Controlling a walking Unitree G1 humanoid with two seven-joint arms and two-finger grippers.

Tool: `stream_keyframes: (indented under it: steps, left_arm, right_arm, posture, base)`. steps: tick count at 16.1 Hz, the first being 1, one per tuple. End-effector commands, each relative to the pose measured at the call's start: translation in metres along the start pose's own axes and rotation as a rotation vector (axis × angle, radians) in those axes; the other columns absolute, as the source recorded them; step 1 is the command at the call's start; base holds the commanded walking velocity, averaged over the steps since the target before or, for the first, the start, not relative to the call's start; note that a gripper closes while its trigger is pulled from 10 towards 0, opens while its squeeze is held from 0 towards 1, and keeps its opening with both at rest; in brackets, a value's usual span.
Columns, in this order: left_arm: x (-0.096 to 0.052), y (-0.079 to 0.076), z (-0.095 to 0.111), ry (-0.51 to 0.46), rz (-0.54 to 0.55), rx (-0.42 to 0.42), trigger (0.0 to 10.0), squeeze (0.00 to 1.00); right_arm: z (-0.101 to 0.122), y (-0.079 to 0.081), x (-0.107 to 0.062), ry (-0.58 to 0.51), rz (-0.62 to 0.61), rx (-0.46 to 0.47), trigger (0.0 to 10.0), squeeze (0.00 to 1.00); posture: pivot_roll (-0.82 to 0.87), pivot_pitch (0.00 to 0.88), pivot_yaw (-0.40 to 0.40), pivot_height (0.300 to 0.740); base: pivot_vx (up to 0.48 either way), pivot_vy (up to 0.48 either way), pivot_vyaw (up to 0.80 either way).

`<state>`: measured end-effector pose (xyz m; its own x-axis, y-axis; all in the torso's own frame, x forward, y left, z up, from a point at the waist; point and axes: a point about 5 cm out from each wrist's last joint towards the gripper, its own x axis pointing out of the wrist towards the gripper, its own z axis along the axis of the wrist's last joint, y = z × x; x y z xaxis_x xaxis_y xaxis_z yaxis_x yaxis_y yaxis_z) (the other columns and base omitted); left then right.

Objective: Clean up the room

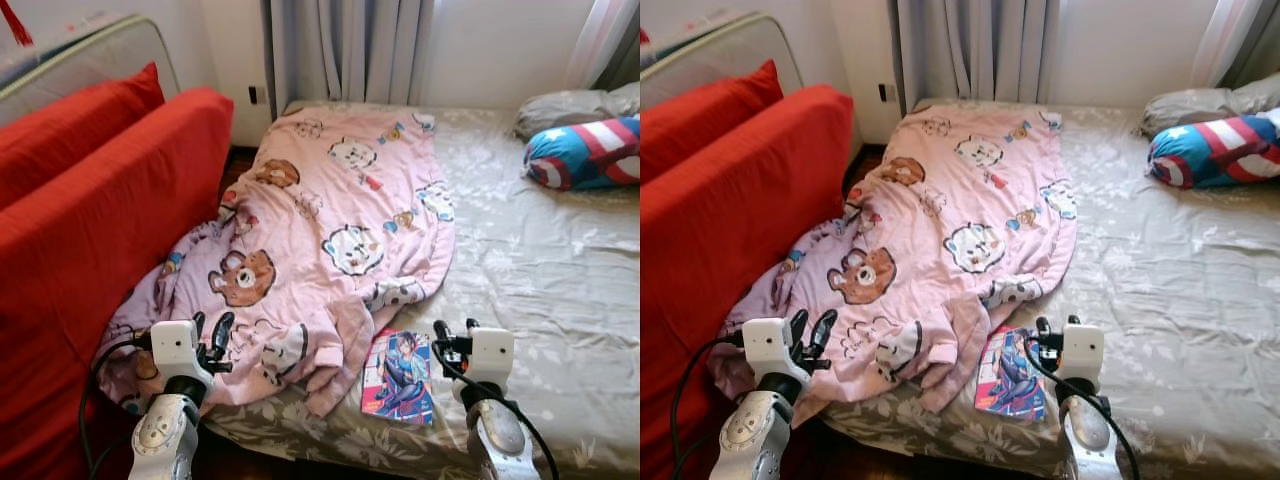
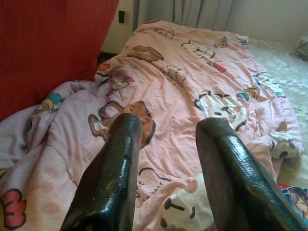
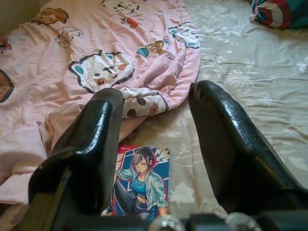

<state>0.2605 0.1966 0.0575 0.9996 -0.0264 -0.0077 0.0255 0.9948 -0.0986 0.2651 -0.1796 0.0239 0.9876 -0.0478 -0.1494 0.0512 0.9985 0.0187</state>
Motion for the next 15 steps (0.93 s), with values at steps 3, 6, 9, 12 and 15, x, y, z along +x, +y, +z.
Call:
stream_keyframes:
  steps: [3, 6, 9, 12, 15]
  left_arm:
    - [-0.0010, 0.0024, 0.0023, 0.000, 0.014, -0.010, 10.0, 0.00]
    - [-0.0011, 0.0023, 0.0028, 0.000, 0.016, -0.008, 10.0, 0.00]
    - [-0.0012, 0.0022, 0.0022, 0.005, 0.017, -0.008, 10.0, 0.00]
    - [-0.0014, 0.0018, 0.0016, 0.011, 0.020, -0.007, 10.0, 0.00]
    - [-0.0012, 0.0012, 0.0018, 0.012, 0.019, -0.006, 10.0, 0.00]
  right_arm:
    - [0.0037, -0.0001, 0.0013, -0.013, 0.006, -0.004, 10.0, 0.00]
    - [0.0044, -0.0003, 0.0017, -0.011, 0.005, -0.003, 10.0, 0.00]
    - [0.0019, 0.0002, 0.0019, 0.004, 0.005, -0.005, 10.0, 0.00]
    - [0.0011, 0.0023, 0.0032, 0.014, 0.014, -0.007, 10.0, 0.00]
    - [0.0037, 0.0047, 0.0044, 0.000, 0.025, -0.005, 10.0, 0.00]
  posture:
    - [-0.01, 0.093, -0.011, 0.666]
    - [-0.01, 0.096, -0.011, 0.666]
    - [-0.01, 0.096, -0.010, 0.666]
    - [-0.01, 0.099, -0.011, 0.666]
    - [-0.01, 0.099, -0.012, 0.666]
  base:
    - [0.000, 0.000, 0.00]
    - [0.000, 0.000, 0.00]
    - [0.000, 0.000, 0.00]
    - [0.000, 0.000, 0.00]
    - [0.000, 0.000, 0.00]
